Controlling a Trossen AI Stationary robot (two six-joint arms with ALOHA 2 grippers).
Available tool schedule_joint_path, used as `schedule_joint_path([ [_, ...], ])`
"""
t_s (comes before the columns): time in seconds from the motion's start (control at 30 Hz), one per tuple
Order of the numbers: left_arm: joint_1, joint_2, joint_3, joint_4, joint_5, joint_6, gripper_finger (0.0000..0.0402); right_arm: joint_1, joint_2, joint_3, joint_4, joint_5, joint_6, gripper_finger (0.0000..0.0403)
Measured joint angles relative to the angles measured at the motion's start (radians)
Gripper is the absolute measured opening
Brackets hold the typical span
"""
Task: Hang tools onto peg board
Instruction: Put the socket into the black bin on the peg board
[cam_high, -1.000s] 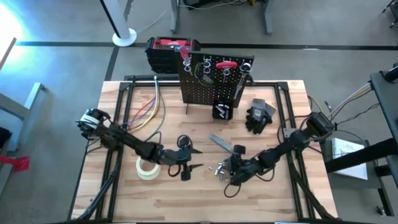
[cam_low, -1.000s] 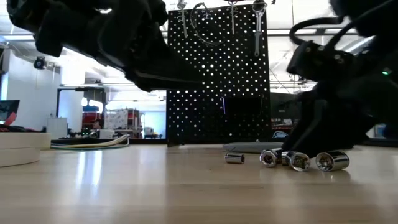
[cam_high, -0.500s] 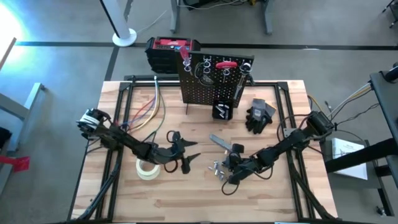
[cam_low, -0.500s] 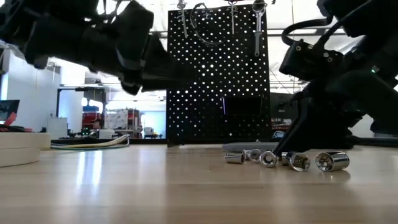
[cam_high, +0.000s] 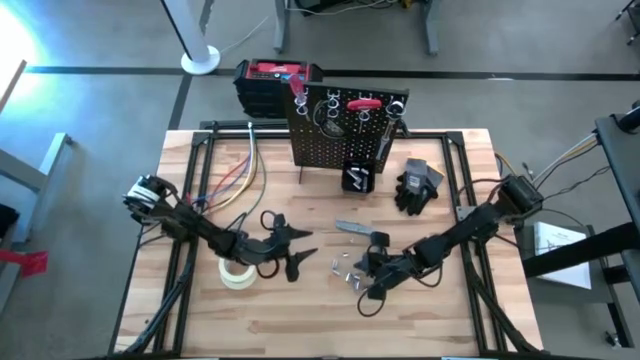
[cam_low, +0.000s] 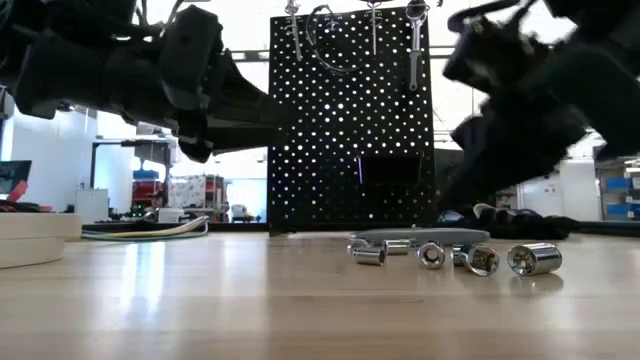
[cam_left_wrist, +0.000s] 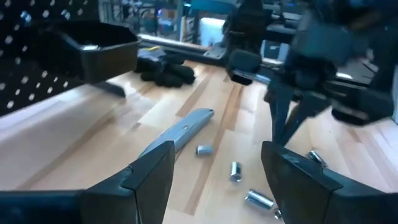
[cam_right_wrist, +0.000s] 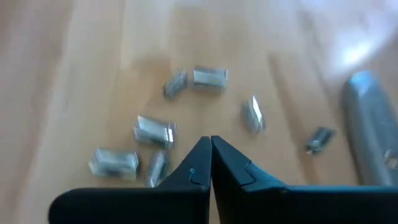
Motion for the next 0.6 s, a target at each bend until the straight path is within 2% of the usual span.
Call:
schedule_joint_path([
  [0.13, -0.010, 0.000, -0.005, 0.021, 0.002, 0.067, 0.0232, -0.032, -0.009, 0.003, 0.015, 0.027, 0.011, 0.0001],
  [0.23, -0.009, 0.002, -0.016, 0.019, 0.001, 0.073, 0.0232, -0.059, 0.005, 0.003, 0.019, 0.031, -0.007, 0.0021],
  [0.47, -0.010, 0.003, -0.056, 0.012, 0.003, 0.035, 0.0232, -0.123, 0.019, 0.003, 0.026, 0.031, -0.080, 0.0131],
  [0.6, -0.010, 0.003, -0.063, -0.003, 0.006, 0.022, 0.0232, -0.160, 0.021, 0.004, 0.034, -0.128, -0.121, 0.0184],
])
